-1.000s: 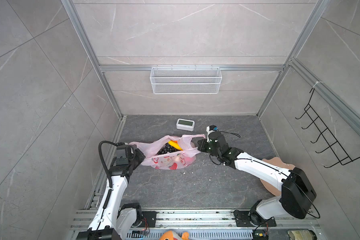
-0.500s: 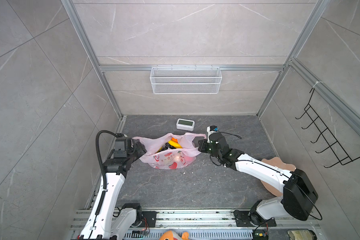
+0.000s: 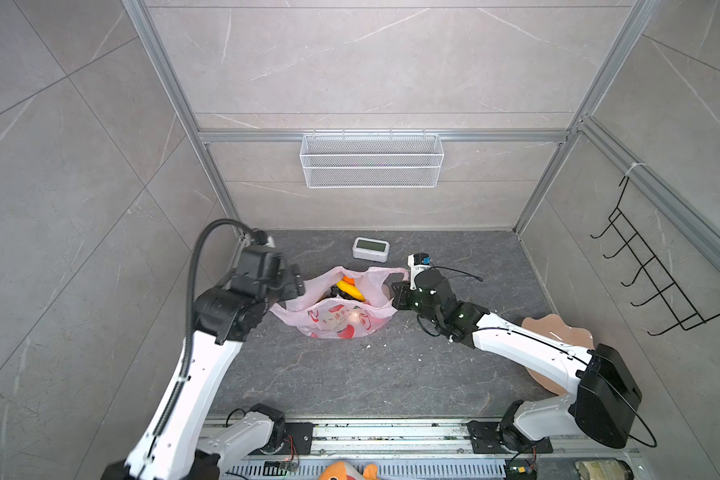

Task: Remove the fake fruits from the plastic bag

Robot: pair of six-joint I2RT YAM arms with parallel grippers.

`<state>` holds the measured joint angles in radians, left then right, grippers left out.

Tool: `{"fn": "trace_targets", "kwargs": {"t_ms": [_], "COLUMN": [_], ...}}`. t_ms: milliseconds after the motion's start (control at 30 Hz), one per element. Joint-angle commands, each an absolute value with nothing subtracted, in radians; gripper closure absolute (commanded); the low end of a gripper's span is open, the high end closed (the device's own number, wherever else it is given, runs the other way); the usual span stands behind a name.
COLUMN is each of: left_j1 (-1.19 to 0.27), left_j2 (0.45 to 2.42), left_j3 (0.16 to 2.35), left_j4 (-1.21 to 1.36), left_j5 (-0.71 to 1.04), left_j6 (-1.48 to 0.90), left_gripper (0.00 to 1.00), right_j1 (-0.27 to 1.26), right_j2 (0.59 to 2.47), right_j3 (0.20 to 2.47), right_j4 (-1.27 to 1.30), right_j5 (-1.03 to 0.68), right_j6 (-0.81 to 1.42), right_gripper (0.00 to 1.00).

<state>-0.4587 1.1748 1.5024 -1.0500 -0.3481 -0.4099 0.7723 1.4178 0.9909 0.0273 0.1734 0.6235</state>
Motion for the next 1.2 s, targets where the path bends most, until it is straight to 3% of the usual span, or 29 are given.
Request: {"fn": "trace_targets", "kwargs": {"t_ms": [0, 367, 533, 800, 900, 1167], "left_j1": [-0.554, -0.583, -0.554, -0.438, -0.389, -0.215], "left_j2": [1.358, 1.682, 1.72, 1.706, 1.662, 1.384], "left_j3": [1.555, 1.614, 1.53, 1.369, 1.307, 1.101], "left_j4": [-1.171, -1.255, -1.225, -1.085, -0.999, -0.676], "left_j5": [-0.468, -0.566, -0.636, -0.552, -0.487, -0.186], "left_j6": [-0.385, -0.421, -0.454, -0.483, -0.505, -0.528], "left_gripper": [0.16, 0.11, 0.05, 0.1, 0.21, 0.74], "right_j1": [0.78, 0.781, 0.781, 0.776, 0.772, 0.683], "right_j2": [1.389, 1.355, 1.342, 1.322, 1.325, 1.321], "right_j3": [0.997, 0.963, 0.95, 0.946, 0.953, 0.902], "right_j4": [0.021, 0.02, 0.02, -0.038, -0.07, -0.061], "right_j5": [0.199, 0.232, 0.251, 0.361, 0.389, 0.331], "right_j6": [0.598, 0.591, 0.576, 0.597, 0.603, 0.632], "right_gripper": [1.0, 1.0, 1.0, 1.0, 1.0, 1.0]}}
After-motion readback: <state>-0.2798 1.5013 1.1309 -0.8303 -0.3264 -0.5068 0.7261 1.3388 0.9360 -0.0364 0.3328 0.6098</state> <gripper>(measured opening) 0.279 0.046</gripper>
